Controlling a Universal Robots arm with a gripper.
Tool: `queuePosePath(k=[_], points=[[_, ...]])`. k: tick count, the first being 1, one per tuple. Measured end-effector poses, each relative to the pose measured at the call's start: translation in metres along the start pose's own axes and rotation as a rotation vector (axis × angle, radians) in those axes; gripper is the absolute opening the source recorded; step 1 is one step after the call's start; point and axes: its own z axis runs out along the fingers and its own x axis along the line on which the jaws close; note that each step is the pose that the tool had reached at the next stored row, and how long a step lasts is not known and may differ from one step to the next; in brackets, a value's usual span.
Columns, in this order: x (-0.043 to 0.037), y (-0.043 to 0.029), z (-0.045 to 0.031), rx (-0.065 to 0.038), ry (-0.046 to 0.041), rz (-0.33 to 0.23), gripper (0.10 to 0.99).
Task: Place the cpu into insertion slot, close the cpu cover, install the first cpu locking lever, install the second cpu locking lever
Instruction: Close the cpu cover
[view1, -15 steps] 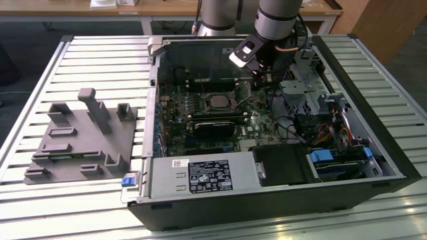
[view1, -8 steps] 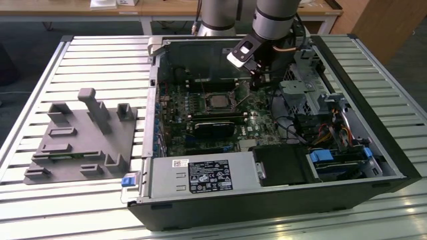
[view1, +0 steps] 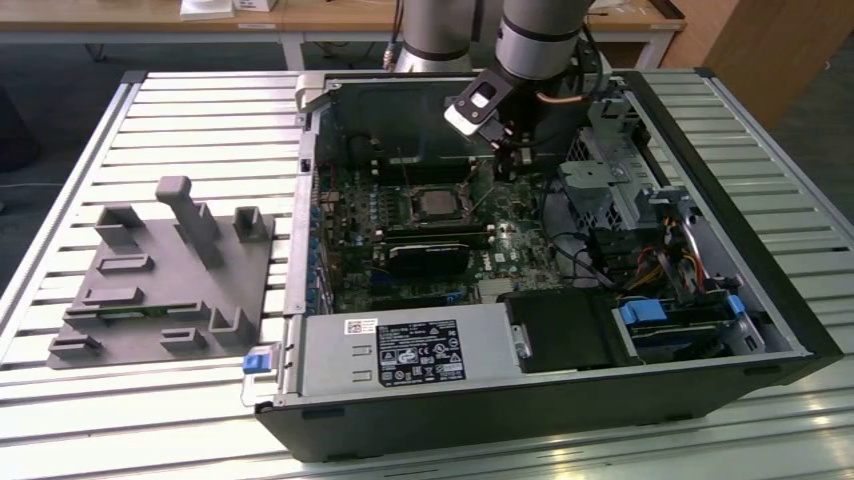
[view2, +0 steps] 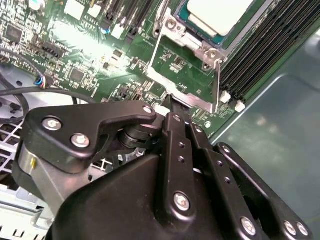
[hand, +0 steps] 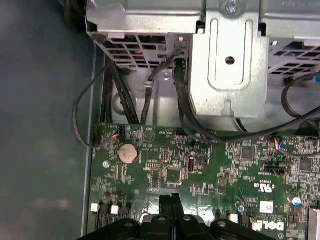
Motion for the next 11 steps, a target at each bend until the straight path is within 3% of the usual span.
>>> queuePosePath(k=[11], points=[[0.0005,-0.0121,-0.0001,0.000,0.0002,0.000,0.122]])
